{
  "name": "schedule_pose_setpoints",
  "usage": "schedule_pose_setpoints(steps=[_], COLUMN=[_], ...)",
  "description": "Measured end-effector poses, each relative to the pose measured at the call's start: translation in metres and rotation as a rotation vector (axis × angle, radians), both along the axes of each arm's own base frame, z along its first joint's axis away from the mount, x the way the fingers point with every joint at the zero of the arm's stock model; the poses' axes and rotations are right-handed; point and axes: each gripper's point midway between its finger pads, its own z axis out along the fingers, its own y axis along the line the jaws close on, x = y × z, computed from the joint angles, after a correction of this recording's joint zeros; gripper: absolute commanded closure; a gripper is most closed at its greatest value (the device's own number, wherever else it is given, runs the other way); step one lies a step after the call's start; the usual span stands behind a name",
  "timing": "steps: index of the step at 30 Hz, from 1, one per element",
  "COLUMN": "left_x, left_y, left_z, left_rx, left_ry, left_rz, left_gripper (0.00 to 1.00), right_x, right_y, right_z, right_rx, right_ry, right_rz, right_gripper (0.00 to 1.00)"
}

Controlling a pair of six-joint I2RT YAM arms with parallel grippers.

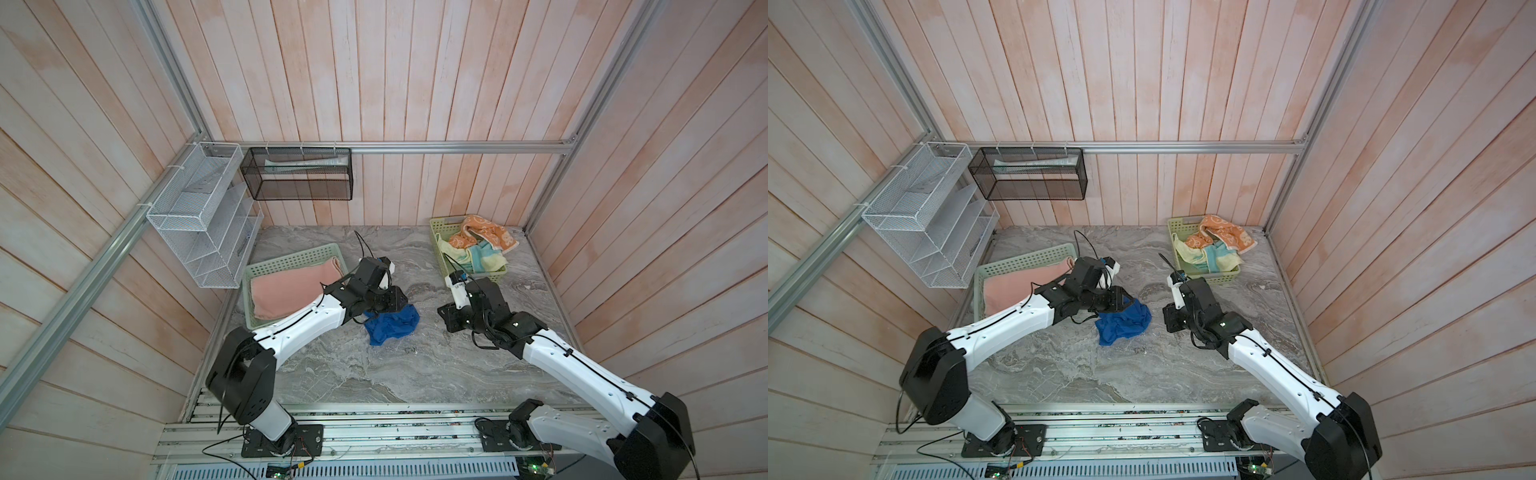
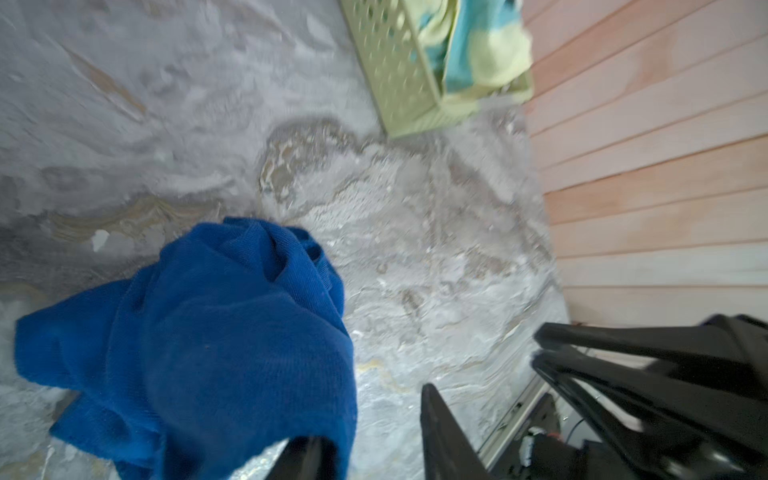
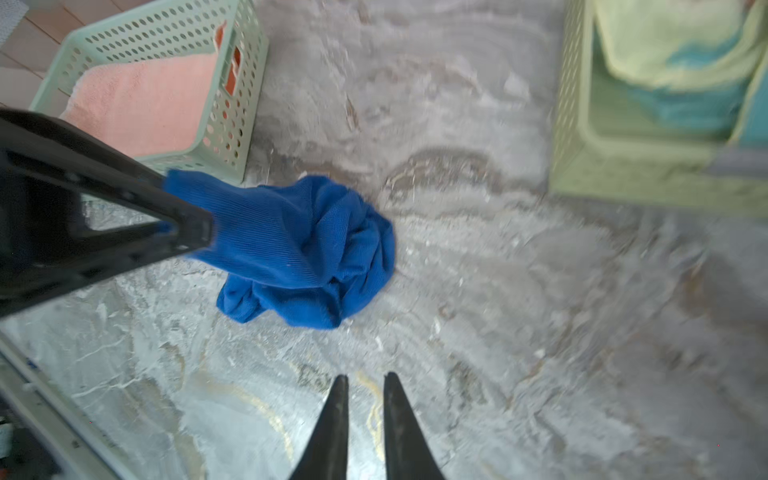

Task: Fold and stack the towels

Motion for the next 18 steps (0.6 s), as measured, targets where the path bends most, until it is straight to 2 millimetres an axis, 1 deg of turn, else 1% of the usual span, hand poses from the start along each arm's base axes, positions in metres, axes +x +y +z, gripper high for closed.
schedule_pose_setpoints(steps=[2, 4, 5, 7, 9, 11, 13, 14, 18], left_x=[-0.003, -0.007, -0.008, -0.011, -0.013, -0.016, -0.022, -0.026, -0.042], left_y=[-0.001, 0.002, 0.005, 0.015, 0.031, 0.047, 0.061, 0.067, 0.08], left_z=[-0.016, -0.019, -0.018, -0.014, -0.012, -0.013, -0.021, -0.026, -0.045], left_rx=[0.02, 0.026, 0.025, 0.021, 0.009, -0.004, -0.008, -0.008, -0.004], left_ry=[0.034, 0.034, 0.026, 0.009, 0.001, -0.001, 0.01, 0.019, 0.057], left_rz=[-0.005, -0.004, 0.002, 0.028, 0.075, 0.121, 0.163, 0.181, 0.218], left_gripper=[0.53, 0.53, 0.53, 0.53, 0.53, 0.53, 0.53, 0.53, 0.53], right_x=[0.0, 0.003, 0.005, 0.007, 0.009, 0.012, 0.015, 0.017, 0.025], right_y=[0.004, 0.01, 0.013, 0.018, 0.025, 0.034, 0.045, 0.052, 0.072], right_z=[-0.008, -0.014, -0.021, -0.035, -0.051, -0.06, -0.061, -0.058, -0.037], right_rx=[0.01, 0.018, 0.015, 0.0, -0.02, -0.029, -0.025, -0.017, 0.024], right_ry=[0.027, 0.041, 0.058, 0.093, 0.144, 0.176, 0.192, 0.194, 0.158], right_rz=[0.007, 0.014, 0.021, 0.039, 0.058, 0.078, 0.103, 0.115, 0.146], right_gripper=[0.64, 0.58, 0.56, 0.53, 0.5, 0.48, 0.45, 0.41, 0.36])
